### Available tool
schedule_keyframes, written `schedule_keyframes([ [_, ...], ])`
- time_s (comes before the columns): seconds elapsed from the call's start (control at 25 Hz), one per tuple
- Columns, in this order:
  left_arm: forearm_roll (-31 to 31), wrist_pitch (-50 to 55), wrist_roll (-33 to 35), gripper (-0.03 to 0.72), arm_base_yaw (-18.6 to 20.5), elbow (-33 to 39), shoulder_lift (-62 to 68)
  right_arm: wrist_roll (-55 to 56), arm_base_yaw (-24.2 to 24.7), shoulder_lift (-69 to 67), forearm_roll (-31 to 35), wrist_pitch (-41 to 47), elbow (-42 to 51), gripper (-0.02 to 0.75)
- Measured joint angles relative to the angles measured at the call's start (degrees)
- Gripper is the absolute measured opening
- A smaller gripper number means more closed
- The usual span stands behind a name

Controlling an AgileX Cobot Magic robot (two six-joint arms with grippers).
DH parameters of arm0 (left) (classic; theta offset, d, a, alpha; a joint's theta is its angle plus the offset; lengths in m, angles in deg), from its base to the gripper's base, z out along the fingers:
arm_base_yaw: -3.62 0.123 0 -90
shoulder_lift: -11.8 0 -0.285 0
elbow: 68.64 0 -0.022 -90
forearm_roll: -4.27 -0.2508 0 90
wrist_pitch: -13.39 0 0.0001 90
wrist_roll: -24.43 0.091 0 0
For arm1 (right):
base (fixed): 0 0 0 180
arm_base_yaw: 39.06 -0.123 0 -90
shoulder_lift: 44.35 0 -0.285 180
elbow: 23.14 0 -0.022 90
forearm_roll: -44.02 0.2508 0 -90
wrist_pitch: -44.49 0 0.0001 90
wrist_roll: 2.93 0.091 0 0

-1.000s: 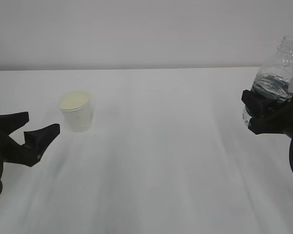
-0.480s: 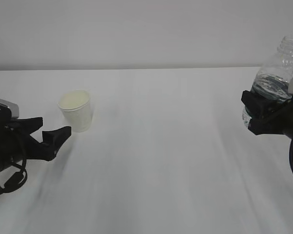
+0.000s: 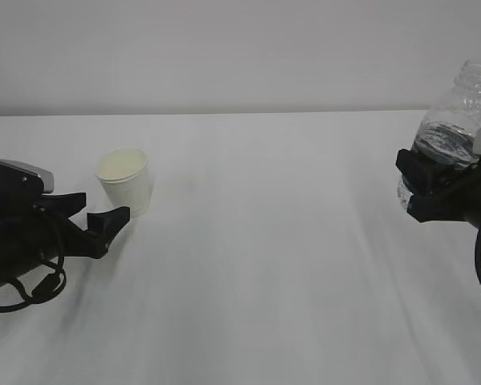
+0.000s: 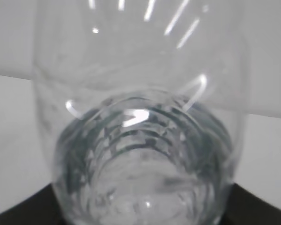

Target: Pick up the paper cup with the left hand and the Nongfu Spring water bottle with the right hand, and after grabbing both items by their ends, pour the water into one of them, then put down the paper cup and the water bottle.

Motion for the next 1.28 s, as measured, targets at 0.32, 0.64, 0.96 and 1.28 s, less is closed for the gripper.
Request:
schedule_keyframes([
  [0.32,-0.1,0.0,-0.1,0.636,0.0,-3.8,2.2,0.0,0.0,0.0,0.0,0.0,0.0,0.394],
  [0.64,-0.1,0.0,-0.4,0.631,0.0,-7.6,4.9,-1.0,0.0,0.0,0.3,0.0,0.0,0.394],
  [0.96,-0.4,0.0,-0.4,0.629,0.0,-11.7,8.4,-1.1,0.0,0.0,0.8,0.0,0.0,0.393],
  [1.28,-0.6,0.0,-0.4,0.617,0.0,-14.6,9.1,-1.1,0.0,0.0,0.8,0.0,0.0,0.393],
])
